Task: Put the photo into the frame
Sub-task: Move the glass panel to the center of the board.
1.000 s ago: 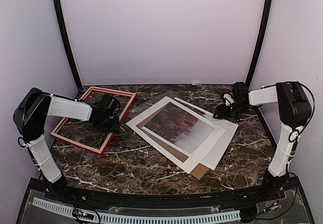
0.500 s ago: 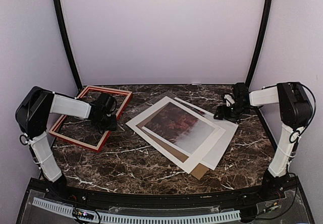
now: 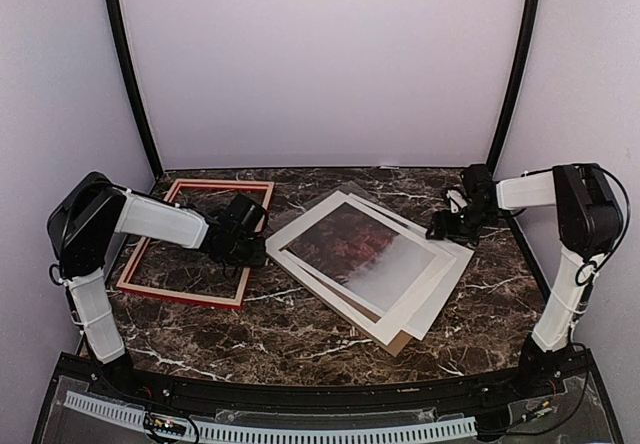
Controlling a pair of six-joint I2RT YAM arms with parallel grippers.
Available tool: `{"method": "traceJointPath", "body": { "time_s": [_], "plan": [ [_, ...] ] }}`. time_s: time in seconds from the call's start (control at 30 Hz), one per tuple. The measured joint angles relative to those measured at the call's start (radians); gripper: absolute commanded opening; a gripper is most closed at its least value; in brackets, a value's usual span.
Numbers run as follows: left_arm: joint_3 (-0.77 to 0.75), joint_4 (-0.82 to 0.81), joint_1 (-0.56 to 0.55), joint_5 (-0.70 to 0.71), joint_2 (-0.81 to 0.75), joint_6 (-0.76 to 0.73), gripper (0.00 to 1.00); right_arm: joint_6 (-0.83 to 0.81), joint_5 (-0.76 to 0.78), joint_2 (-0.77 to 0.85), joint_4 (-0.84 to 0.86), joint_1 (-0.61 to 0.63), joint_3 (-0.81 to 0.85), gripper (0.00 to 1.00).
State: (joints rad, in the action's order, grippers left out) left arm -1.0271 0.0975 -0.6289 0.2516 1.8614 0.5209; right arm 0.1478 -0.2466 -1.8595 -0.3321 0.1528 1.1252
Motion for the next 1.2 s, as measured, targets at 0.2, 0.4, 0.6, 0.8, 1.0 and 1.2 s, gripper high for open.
{"method": "traceJointPath", "body": {
  "time_s": [0.2, 0.4, 0.6, 0.8, 1.0, 1.2],
  "plan": [
    [-0.022, -0.011, -0.063, -0.008, 0.018, 0.037, 0.39, 0.011, 0.033, 0.013, -0.006, 0.0, -0.015, 0.78],
    [-0.031, -0.023, -0.106, -0.01, 0.029, 0.066, 0.39, 0.015, 0.072, 0.025, -0.013, 0.0, -0.026, 0.79],
    [-0.034, -0.033, -0.124, -0.022, 0.033, 0.076, 0.39, 0.015, 0.086, 0.025, -0.034, 0.0, -0.018, 0.79],
    [-0.06, -0.02, -0.124, -0.023, 0.049, 0.077, 0.39, 0.035, 0.073, 0.064, 0.015, -0.002, -0.087, 0.74],
    [-0.107, -0.015, -0.126, -0.024, 0.082, 0.074, 0.39, 0.107, 0.021, 0.179, 0.116, 0.015, -0.256, 0.73],
    [-0.15, 0.005, -0.126, -0.024, 0.108, 0.067, 0.39, 0.225, 0.012, 0.305, 0.19, 0.133, -0.412, 0.74]
  ]
}}
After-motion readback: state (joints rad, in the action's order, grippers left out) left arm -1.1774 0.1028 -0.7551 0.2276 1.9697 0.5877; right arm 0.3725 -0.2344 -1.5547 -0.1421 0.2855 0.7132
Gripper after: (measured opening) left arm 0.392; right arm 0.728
